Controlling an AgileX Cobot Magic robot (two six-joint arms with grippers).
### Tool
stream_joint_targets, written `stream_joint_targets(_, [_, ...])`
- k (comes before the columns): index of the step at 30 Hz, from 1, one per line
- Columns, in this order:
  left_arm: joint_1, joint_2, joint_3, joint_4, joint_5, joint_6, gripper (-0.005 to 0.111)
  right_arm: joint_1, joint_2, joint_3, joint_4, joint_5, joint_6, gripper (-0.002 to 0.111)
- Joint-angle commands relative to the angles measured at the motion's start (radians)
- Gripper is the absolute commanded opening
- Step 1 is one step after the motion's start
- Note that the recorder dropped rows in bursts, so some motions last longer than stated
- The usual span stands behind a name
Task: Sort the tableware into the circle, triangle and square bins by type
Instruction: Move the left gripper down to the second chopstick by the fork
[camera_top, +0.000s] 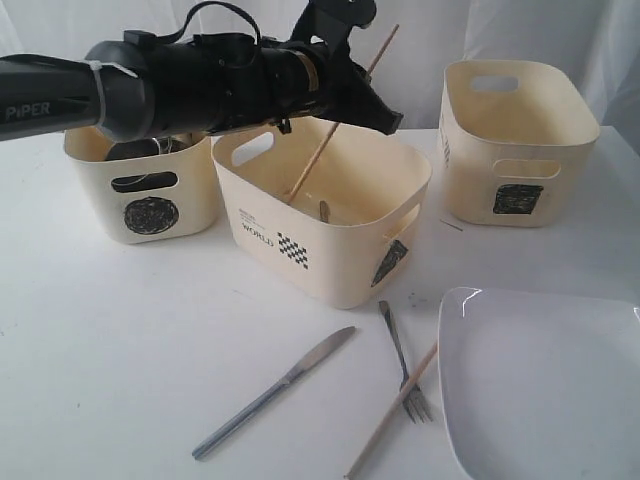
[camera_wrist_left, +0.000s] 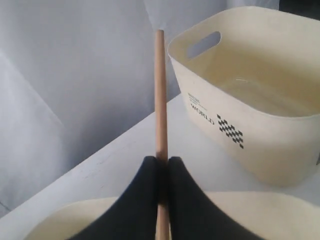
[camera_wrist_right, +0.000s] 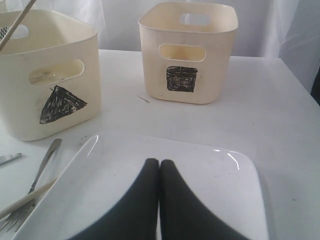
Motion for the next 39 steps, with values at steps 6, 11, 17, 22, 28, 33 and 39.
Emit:
stream_joint_targets(6, [-0.001,-0.010,-0.007,0.010,0.011,-0.151,0.031,0.007,-0.006,0.005,-0.005,-0.014,-0.003,0.000])
stream_joint_targets(11, [-0.003,-0.058,0.047,0.019,-0.008,-0.184,0.037,0.007,-0.006,0.005,-0.005,-0.014,-0.003,0.000])
stream_joint_targets(17, [-0.014,-0.253,0.341,0.060,-0.131,-0.259,0.037,0.007,-0.006,0.005,-0.005,-0.014,-0.003,0.000])
stream_joint_targets(22, [-0.110,-0.380,0.534,0.437,-0.119,-0.620,0.037,0.007,-0.006,0.005,-0.005,-0.014,-0.003,0.000])
stream_joint_targets(28, [-0.146,-0.378,0.603,0.603,-0.203,-0.901,0.037,0.007,-0.006,0.005,-0.005,-0.014,-0.003,0.000])
stream_joint_targets(33, [-0.146,-0.377,0.617,0.603,-0.237,-0.906,0.037,0.007,-0.006,0.005,-0.005,-0.014,-0.003,0.000])
stream_joint_targets(39, [-0.146,-0.377,0.617,0.603,-0.203,-0.903,0.037,0.007,-0.006,0.005,-0.005,-0.014,-0.003,0.000])
